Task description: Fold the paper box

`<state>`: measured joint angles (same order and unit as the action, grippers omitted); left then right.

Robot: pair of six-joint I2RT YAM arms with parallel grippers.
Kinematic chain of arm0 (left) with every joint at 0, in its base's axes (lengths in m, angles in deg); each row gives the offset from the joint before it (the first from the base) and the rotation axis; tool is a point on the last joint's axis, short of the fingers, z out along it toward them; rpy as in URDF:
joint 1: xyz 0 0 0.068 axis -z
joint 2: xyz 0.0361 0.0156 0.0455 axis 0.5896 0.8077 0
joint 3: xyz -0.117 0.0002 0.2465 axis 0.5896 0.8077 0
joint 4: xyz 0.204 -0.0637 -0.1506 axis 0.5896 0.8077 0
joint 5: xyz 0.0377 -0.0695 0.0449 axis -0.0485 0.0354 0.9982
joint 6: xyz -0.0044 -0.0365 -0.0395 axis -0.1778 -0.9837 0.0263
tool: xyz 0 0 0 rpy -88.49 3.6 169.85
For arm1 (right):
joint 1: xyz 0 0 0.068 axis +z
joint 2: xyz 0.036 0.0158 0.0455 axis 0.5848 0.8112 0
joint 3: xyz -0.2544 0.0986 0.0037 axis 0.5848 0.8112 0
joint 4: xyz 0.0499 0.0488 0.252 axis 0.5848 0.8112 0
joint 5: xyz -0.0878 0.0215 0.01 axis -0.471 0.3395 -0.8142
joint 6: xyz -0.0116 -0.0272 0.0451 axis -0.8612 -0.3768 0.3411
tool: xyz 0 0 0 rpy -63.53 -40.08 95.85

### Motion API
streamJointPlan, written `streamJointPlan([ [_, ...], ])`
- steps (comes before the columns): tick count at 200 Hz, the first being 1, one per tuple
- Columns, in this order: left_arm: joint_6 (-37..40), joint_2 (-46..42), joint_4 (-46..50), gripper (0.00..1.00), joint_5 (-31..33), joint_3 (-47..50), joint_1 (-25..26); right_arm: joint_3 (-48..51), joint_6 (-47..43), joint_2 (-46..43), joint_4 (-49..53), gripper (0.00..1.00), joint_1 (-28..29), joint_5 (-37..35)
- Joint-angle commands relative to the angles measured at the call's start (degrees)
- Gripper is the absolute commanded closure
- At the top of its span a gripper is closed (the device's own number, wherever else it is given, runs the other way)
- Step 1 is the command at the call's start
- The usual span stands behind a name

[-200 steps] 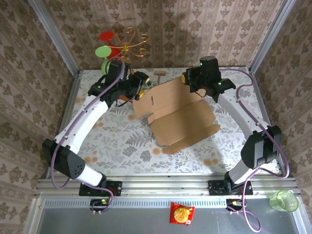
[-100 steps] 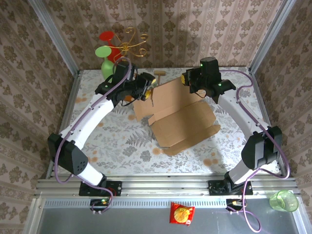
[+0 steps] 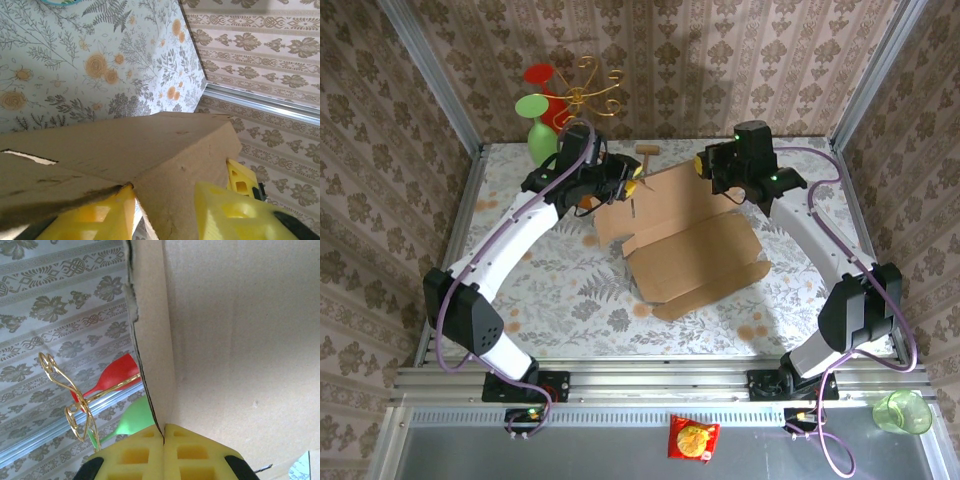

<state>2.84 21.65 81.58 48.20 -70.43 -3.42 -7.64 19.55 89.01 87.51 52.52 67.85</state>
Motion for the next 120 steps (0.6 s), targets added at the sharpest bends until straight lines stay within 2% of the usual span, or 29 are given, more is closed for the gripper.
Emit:
streamJointPlan([
  [1, -1.46, 0.33, -3.34, 0.72, -0.82, -0.29, 0.51, 1.19, 0.89, -1.88, -1.05, 1.00, 0.24, 2.09],
  [41, -2.60, -0.33, -5.88, 0.93, -1.25, 2.41, 0.43, 2.74, 0.98, -1.84, -2.44, 1.00, 0.23, 2.69],
  [61, -2.57, -0.86, -6.28, 1.00, -1.04, 3.24, 0.24, 3.67, 1.25, -1.81, -3.68, 1.00, 0.17, 3.09],
  [73, -2.66, -1.09, -6.47, 1.00, -1.00, 3.65, 0.03, 4.30, 1.27, -1.93, -4.22, 1.00, 0.14, 3.23],
  [103, -3.31, -1.88, -7.93, 1.00, -0.90, 5.40, -0.28, 10.17, 2.90, -4.52, -11.04, 0.62, 0.22, 1.81],
  [120, -3.30, -2.38, -8.23, 1.00, -0.83, 6.12, -0.43, 13.68, 4.26, -6.00, -14.98, 0.47, 0.48, 0.72],
])
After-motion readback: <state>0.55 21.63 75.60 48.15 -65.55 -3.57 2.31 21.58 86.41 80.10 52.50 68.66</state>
